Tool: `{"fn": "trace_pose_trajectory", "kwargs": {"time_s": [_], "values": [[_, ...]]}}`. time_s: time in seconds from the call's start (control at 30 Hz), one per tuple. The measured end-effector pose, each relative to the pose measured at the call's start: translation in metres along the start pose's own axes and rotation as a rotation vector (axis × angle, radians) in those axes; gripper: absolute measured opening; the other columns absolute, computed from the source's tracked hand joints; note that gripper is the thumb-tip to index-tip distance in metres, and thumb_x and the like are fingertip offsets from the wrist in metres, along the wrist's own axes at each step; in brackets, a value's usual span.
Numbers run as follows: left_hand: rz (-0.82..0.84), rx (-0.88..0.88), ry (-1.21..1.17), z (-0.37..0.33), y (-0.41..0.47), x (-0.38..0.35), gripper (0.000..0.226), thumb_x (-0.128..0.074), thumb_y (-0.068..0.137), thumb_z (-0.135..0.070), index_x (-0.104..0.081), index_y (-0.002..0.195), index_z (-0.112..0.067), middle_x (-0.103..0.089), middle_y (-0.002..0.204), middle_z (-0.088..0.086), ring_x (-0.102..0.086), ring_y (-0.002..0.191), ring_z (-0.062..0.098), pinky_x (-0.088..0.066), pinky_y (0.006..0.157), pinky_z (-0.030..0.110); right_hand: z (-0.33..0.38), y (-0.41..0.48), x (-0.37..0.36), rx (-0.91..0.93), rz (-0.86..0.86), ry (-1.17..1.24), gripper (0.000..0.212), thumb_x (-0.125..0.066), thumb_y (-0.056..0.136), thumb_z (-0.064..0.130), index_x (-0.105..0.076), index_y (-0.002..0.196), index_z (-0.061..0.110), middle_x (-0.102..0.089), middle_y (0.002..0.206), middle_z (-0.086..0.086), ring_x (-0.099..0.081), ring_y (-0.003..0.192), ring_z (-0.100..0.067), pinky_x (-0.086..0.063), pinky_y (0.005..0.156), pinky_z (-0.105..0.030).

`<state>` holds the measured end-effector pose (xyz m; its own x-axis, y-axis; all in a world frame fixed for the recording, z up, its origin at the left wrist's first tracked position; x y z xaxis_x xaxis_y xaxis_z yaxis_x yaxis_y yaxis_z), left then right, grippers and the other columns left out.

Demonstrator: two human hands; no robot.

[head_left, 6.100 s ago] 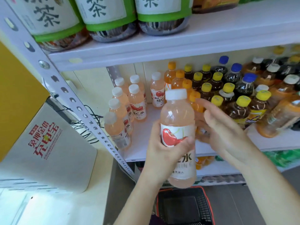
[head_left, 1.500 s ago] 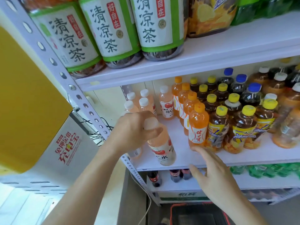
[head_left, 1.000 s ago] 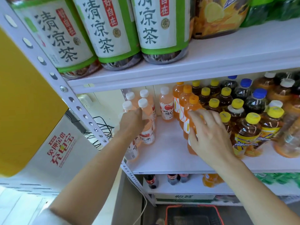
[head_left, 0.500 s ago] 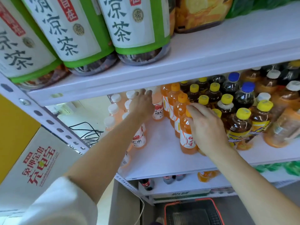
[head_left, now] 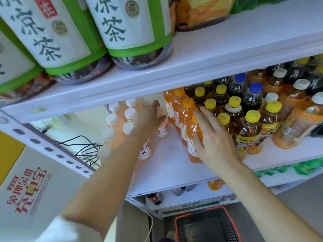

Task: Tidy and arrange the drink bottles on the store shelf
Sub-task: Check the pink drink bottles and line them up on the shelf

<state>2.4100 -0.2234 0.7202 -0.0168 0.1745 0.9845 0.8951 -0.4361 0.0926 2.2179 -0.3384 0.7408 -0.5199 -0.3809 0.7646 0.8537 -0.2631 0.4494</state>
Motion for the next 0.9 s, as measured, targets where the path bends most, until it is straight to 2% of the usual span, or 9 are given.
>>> {"fn": "trace_pose_trajectory", "kwargs": {"time_s": [0.17,0.3,0.4,0.57,0.67,0.73,0.77,0.83,0.9], "values": [[-0.29,0.059,-0.194,-0.002,-0.089,0.054,0.047,-0.055,0.088,-0.059,-0.054,0.119,-0.023,-0.071,0.1,0.008,-0.066,0.091,0.035,-0.037,0.064,0.032,0.004,-0.034,0.018,0.003,-0.061,0.284,0.047,-0.064,0.09,0.024,-0.053,0.134,0.012,-0.051,0.138,-0.001,-0.05,0.126,-0.017,-0.046,0.103,-0.037],[-0.34,0.183,-0.565,-0.003,-0.145,0.088,0.043,-0.053,0.079,-0.062,-0.061,0.094,-0.023,-0.066,0.072,-0.006,-0.059,0.068,0.013,-0.039,0.053,0.026,0.009,-0.078,-0.007,-0.181,0.403,0.591,0.077,-0.062,0.075,0.072,-0.025,0.141,0.056,-0.034,0.141,0.037,-0.036,0.13,0.01,-0.036,0.102,-0.024],[-0.329,0.246,-0.956,-0.005,-0.162,0.091,0.032,-0.064,0.087,-0.044,-0.064,0.08,-0.013,-0.055,0.05,-0.013,-0.047,0.045,0.0,-0.035,0.043,0.014,0.014,-0.102,-0.01,-0.203,0.397,0.635,0.079,-0.074,0.068,0.063,-0.027,0.132,0.063,-0.045,0.13,0.039,-0.044,0.122,0.009,-0.042,0.094,-0.018],[-0.256,0.252,-1.122,-0.006,-0.174,0.092,0.038,-0.062,0.093,-0.044,-0.065,0.075,-0.011,-0.055,0.057,-0.001,-0.05,0.055,0.005,-0.037,0.053,0.016,0.018,-0.117,0.013,-0.231,0.331,0.801,0.074,-0.075,0.065,0.06,-0.038,0.128,0.051,-0.067,0.101,0.016,-0.066,0.089,-0.007,-0.055,0.074,-0.022],[-0.136,0.275,-1.325,-0.008,-0.178,0.082,0.044,-0.061,0.088,-0.053,-0.071,0.09,-0.011,-0.071,0.079,0.004,-0.065,0.07,0.015,-0.047,0.065,0.031,0.024,-0.117,0.021,-0.299,0.471,1.147,0.055,-0.071,0.076,0.044,-0.05,0.126,0.033,-0.073,0.107,-0.005,-0.072,0.093,-0.026,-0.058,0.071,-0.029],[-0.057,0.289,-1.507,-0.011,-0.181,0.074,0.044,-0.064,0.077,-0.058,-0.074,0.09,-0.017,-0.075,0.089,0.006,-0.071,0.078,0.021,-0.052,0.069,0.034,0.024,-0.108,0.015,-0.388,0.55,1.16,0.035,-0.06,0.09,0.024,-0.055,0.125,0.021,-0.066,0.121,-0.019,-0.07,0.093,-0.032,-0.059,0.071,-0.033],[-0.036,0.277,-1.572,-0.013,-0.182,0.073,0.044,-0.066,0.072,-0.06,-0.075,0.087,-0.02,-0.074,0.089,0.007,-0.07,0.077,0.022,-0.052,0.066,0.032,0.024,-0.119,0.016,-0.281,0.613,1.15,0.032,-0.048,0.098,0.011,-0.051,0.131,0.013,-0.058,0.13,-0.022,-0.07,0.098,-0.026,-0.057,0.079,-0.032],[-0.026,0.228,-1.628,-0.015,-0.183,0.075,0.042,-0.068,0.066,-0.062,-0.073,0.082,-0.023,-0.07,0.083,0.007,-0.065,0.069,0.021,-0.046,0.055,0.026,0.006,-0.122,0.017,-0.451,0.501,1.31,0.041,-0.02,0.102,-0.006,-0.027,0.14,-0.017,-0.039,0.142,-0.034,-0.057,0.122,-0.03,-0.044,0.093,-0.033],[-0.068,0.196,-1.593,-0.014,-0.182,0.078,0.037,-0.068,0.069,-0.058,-0.073,0.079,-0.022,-0.067,0.075,0.007,-0.06,0.064,0.022,-0.041,0.051,0.025,0.009,-0.117,0.027,-0.579,0.539,1.307,0.043,-0.011,0.101,-0.006,-0.018,0.138,-0.024,-0.025,0.148,-0.04,-0.031,0.139,-0.041,-0.033,0.099,-0.034]]}}
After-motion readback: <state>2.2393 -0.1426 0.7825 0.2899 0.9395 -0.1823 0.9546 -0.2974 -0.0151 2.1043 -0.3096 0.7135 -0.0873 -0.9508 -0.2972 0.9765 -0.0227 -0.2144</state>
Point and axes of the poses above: each hand's wrist, its own y-axis towards the middle knuckle, its own x-axis out of the back of the hand, z = x × y, the point moved 6 cm from there along y, towards the middle knuckle
